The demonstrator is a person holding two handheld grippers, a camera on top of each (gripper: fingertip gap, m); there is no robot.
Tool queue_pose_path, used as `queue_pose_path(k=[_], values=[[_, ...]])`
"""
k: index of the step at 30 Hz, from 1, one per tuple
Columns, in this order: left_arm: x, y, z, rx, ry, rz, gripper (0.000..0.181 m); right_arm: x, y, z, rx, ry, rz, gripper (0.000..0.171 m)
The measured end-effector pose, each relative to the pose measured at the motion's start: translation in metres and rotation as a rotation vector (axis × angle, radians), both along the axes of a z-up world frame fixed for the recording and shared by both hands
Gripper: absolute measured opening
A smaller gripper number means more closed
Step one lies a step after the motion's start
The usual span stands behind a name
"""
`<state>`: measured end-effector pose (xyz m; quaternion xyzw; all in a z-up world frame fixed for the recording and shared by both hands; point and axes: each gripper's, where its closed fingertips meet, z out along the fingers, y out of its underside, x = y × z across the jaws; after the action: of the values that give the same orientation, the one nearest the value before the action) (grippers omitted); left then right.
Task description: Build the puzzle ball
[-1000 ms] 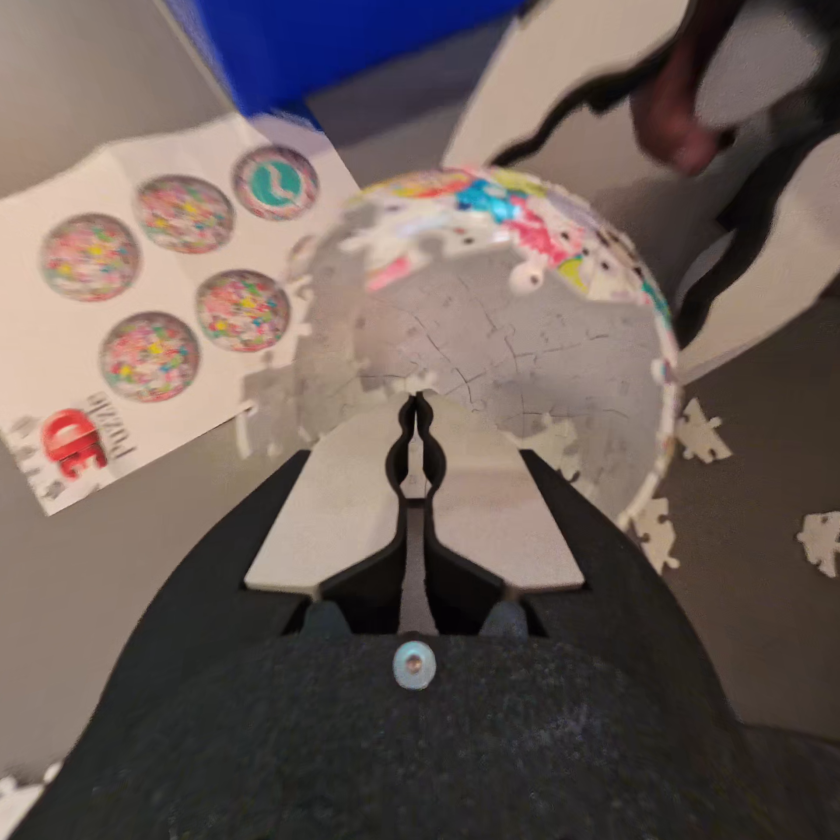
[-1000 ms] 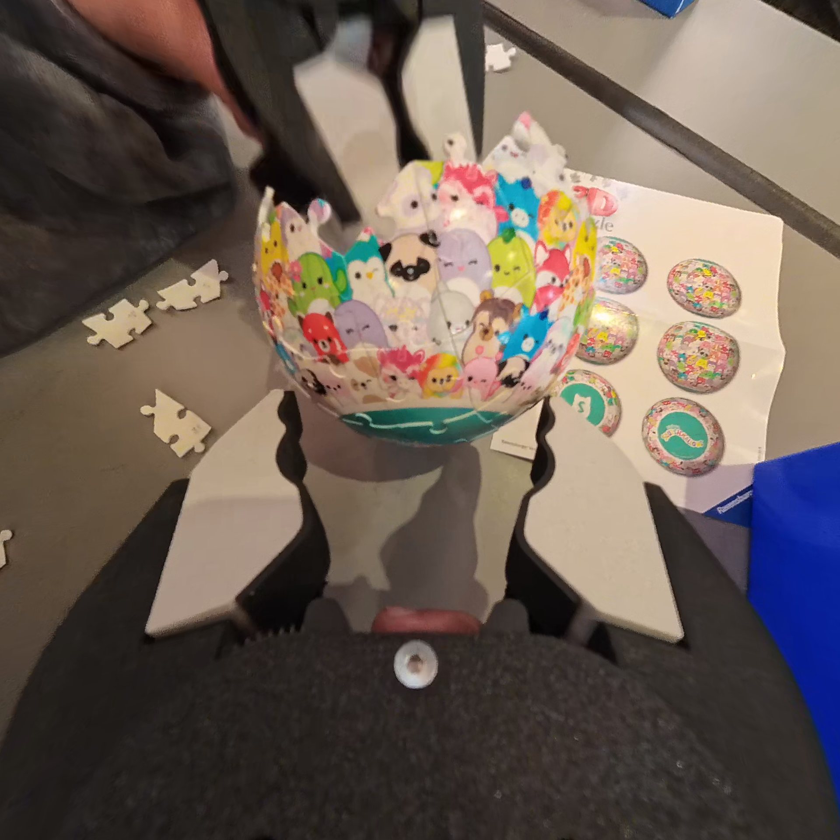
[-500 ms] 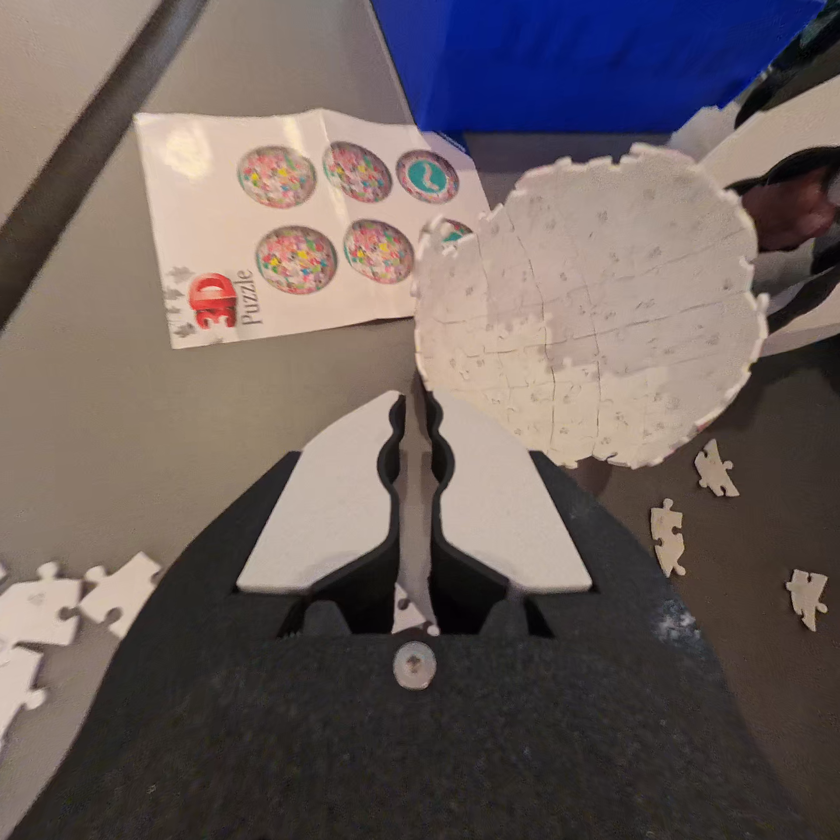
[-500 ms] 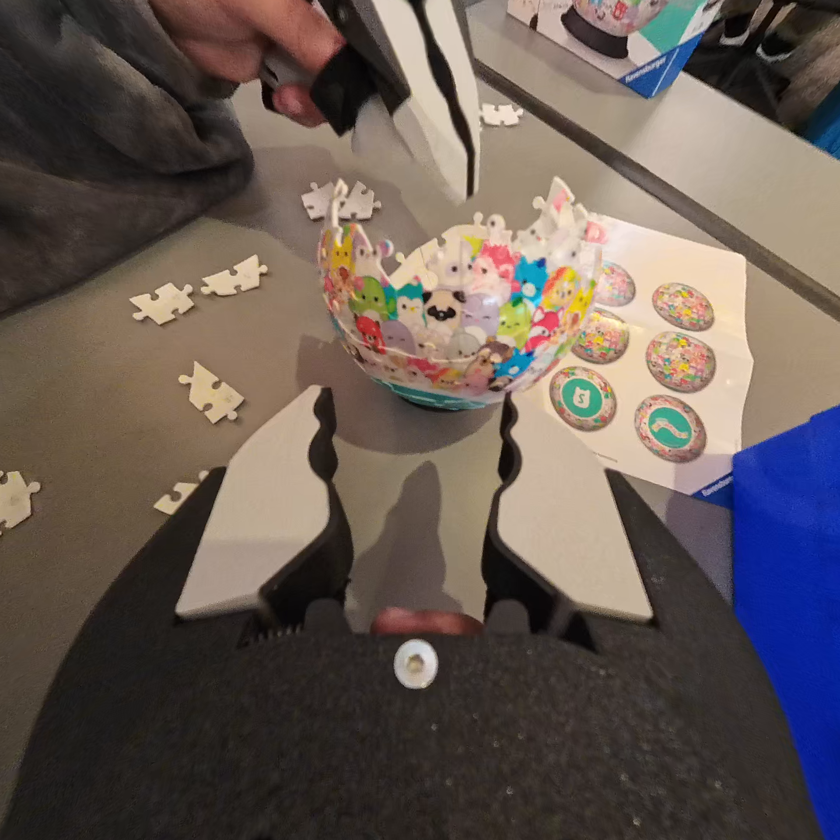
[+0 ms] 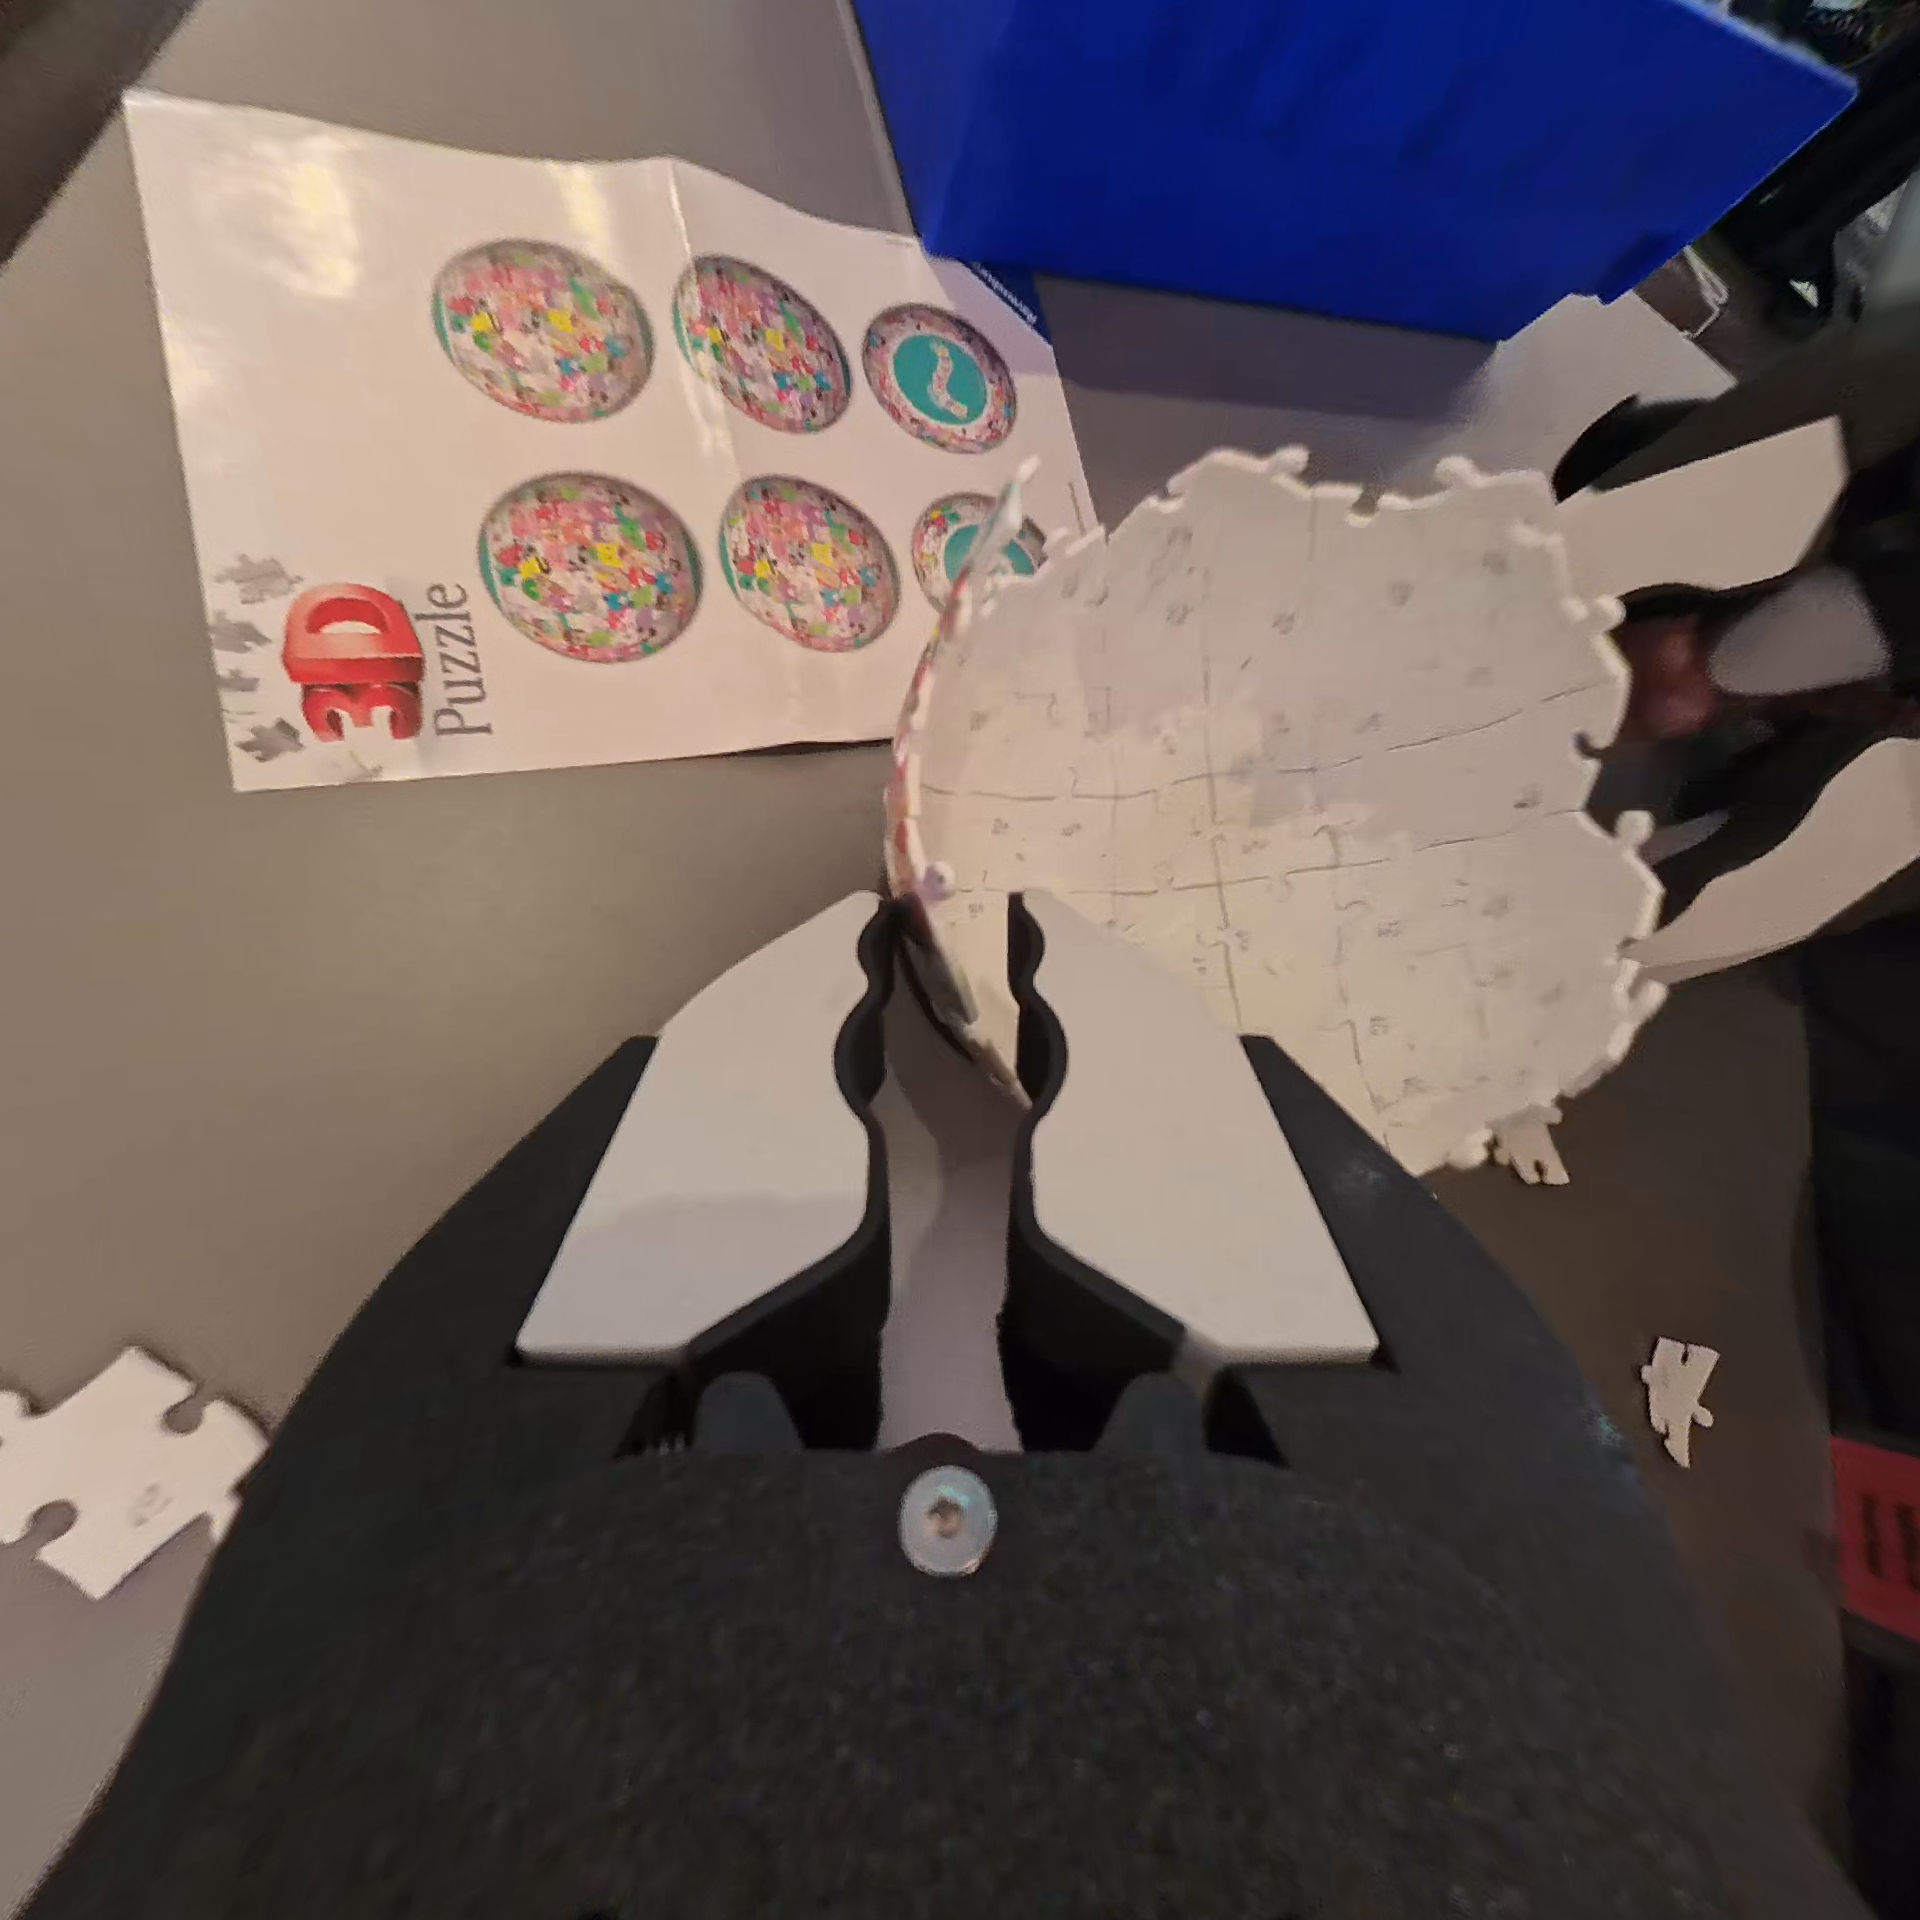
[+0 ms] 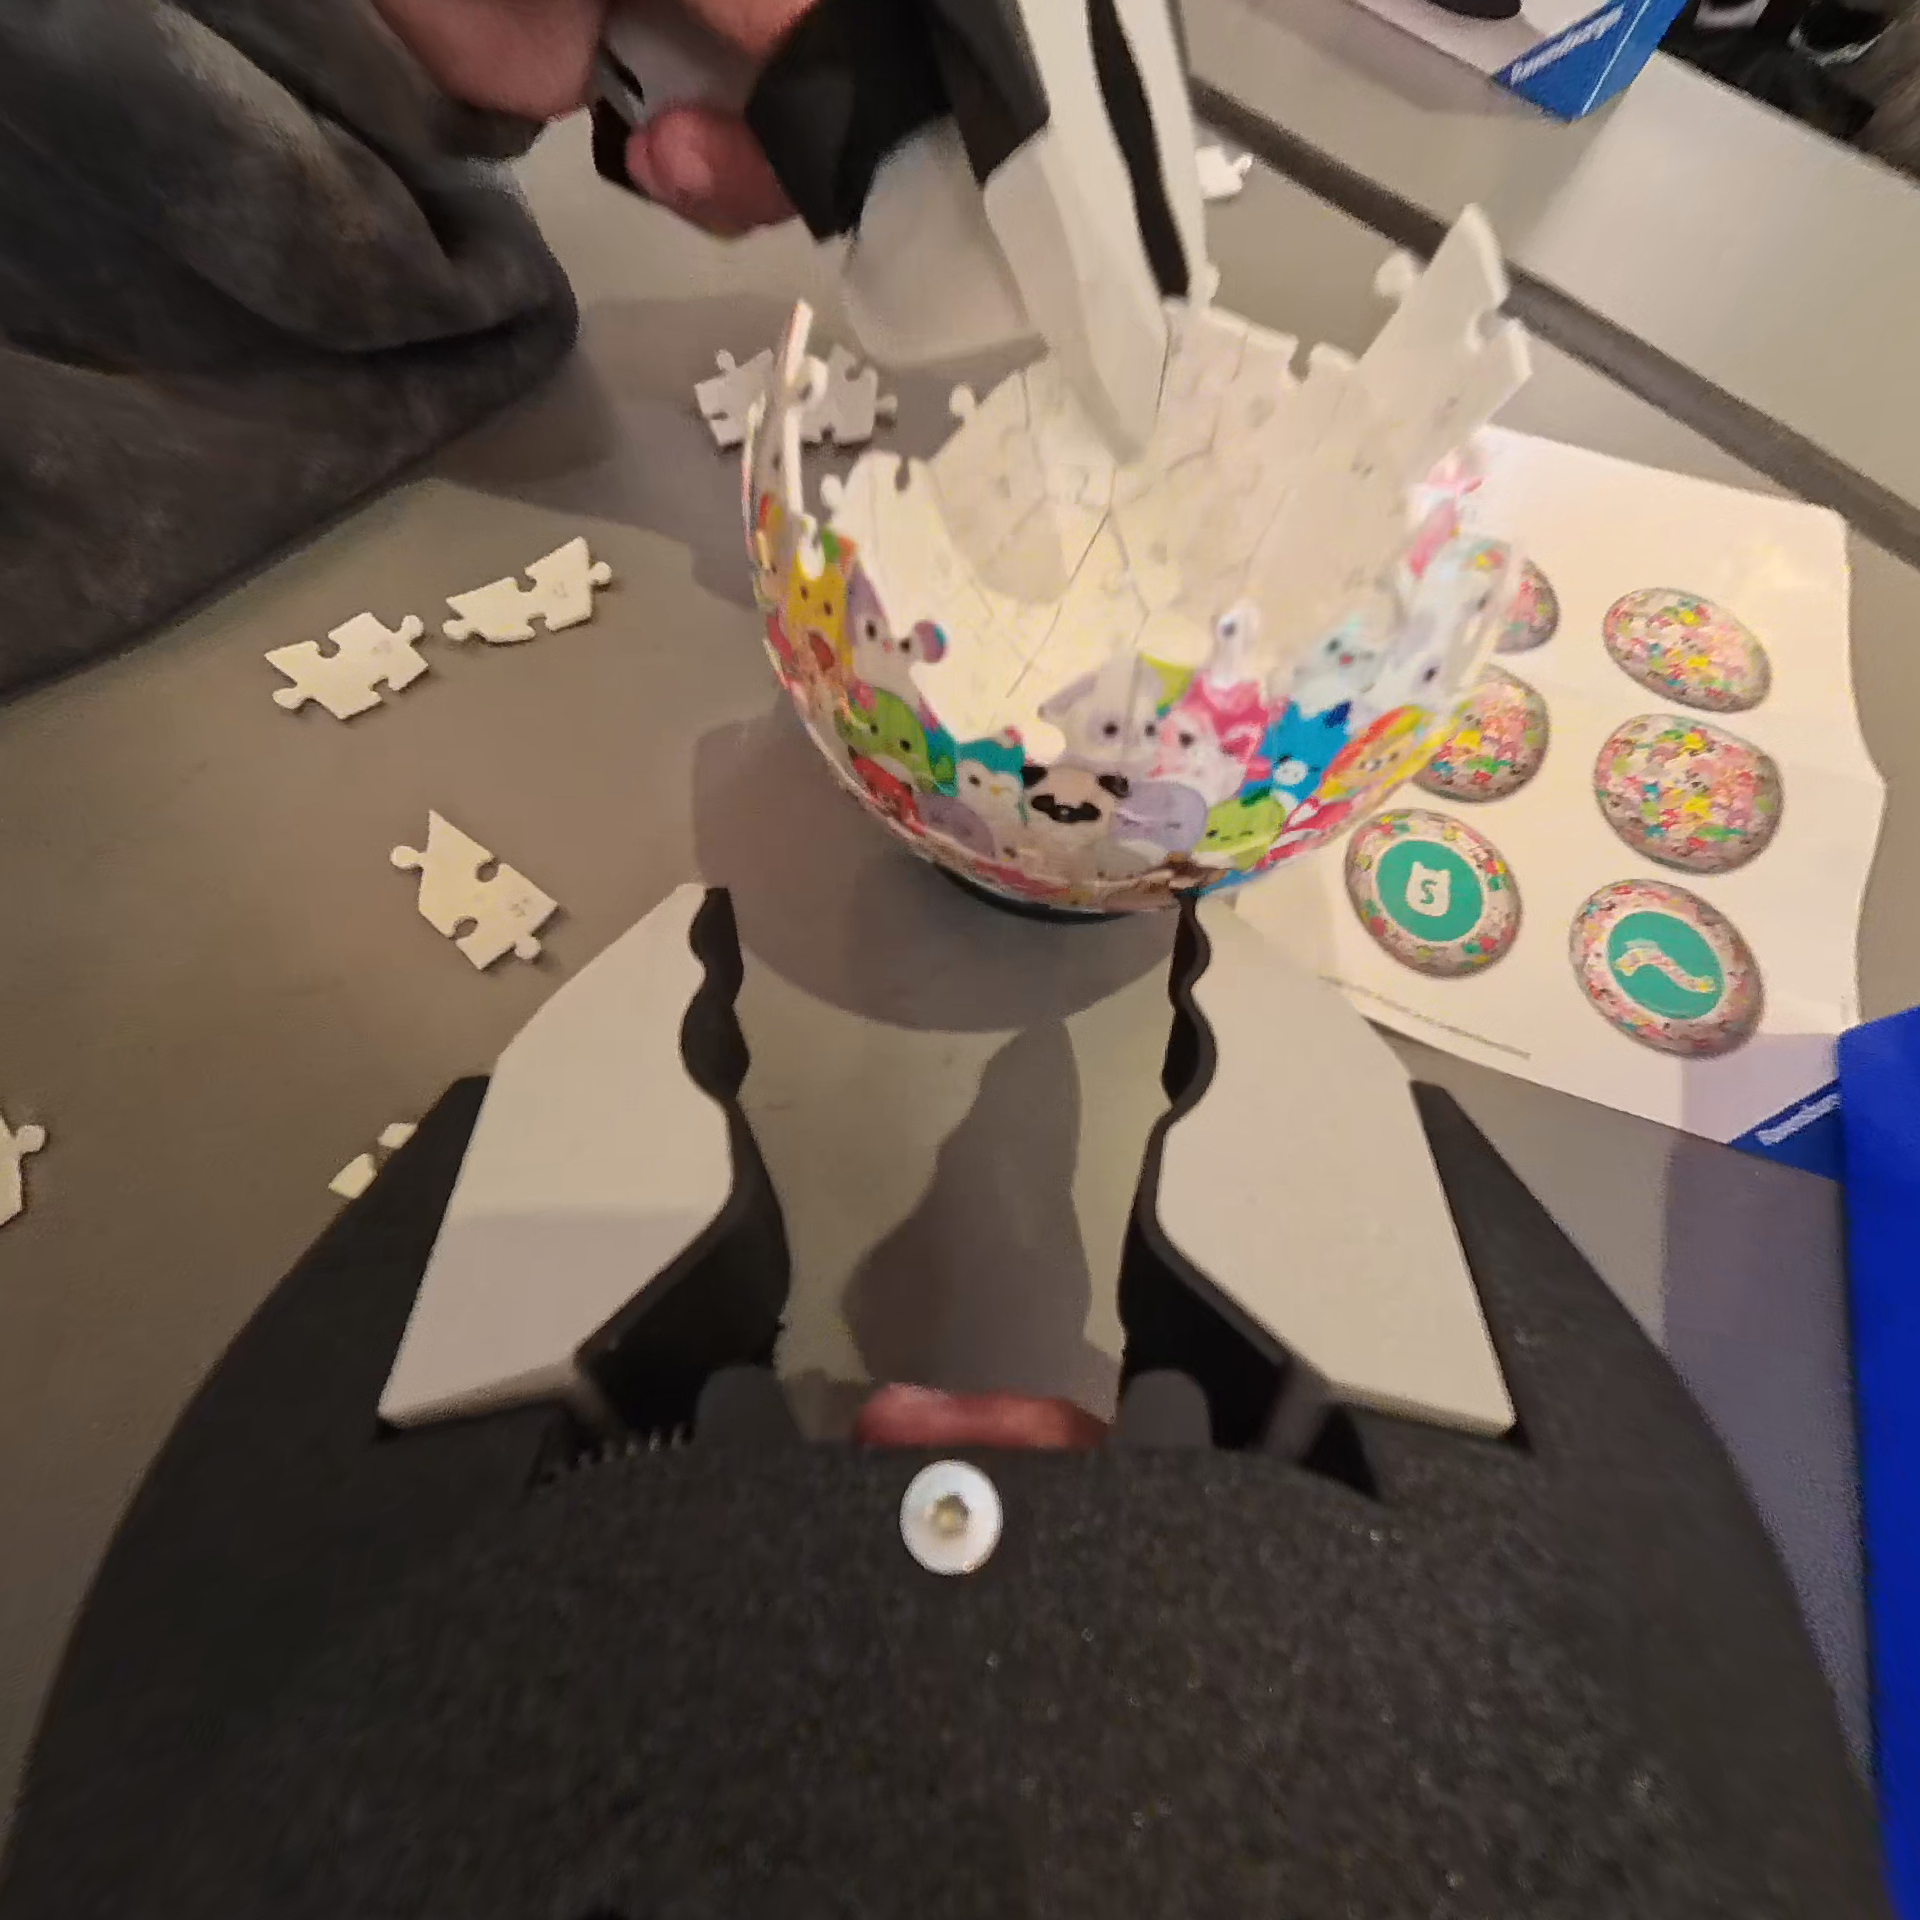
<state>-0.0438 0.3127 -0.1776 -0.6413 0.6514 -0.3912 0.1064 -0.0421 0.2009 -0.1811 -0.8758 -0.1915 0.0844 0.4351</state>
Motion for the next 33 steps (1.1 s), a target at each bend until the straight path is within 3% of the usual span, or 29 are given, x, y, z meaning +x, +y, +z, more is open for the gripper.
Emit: queue_pose_path(k=[5, 9, 13, 19, 30, 33], values=[[-0.004, 0.007, 0.011, 0.073, -0.003, 0.007, 0.020, -0.002, 0.001, -0.011, -0.029, 0.029, -0.002, 0.081], [-0.027, 0.015, 0.023, 0.116, 0.001, 0.032, 0.025, 0.008, -0.023, -0.012, -0.070, 0.052, -0.028, 0.079], [-0.069, 0.008, 0.037, 0.220, -0.022, 0.031, 0.029, -0.028, -0.065, -0.014, -0.165, 0.184, 0.135, 0.074], [-0.111, -0.061, 0.022, 0.222, 0.004, -0.046, 0.029, -0.076, -0.080, -0.008, -0.083, 0.138, 0.289, 0.044], [-0.103, -0.179, -0.024, 0.222, 0.026, -0.115, 0.029, -0.065, -0.093, -0.020, -0.070, 0.050, 0.234, 0.032], [-0.090, -0.193, -0.034, 0.312, 0.022, -0.128, 0.043, -0.060, -0.098, -0.016, -0.035, 0.071, 0.225, 0.031]])
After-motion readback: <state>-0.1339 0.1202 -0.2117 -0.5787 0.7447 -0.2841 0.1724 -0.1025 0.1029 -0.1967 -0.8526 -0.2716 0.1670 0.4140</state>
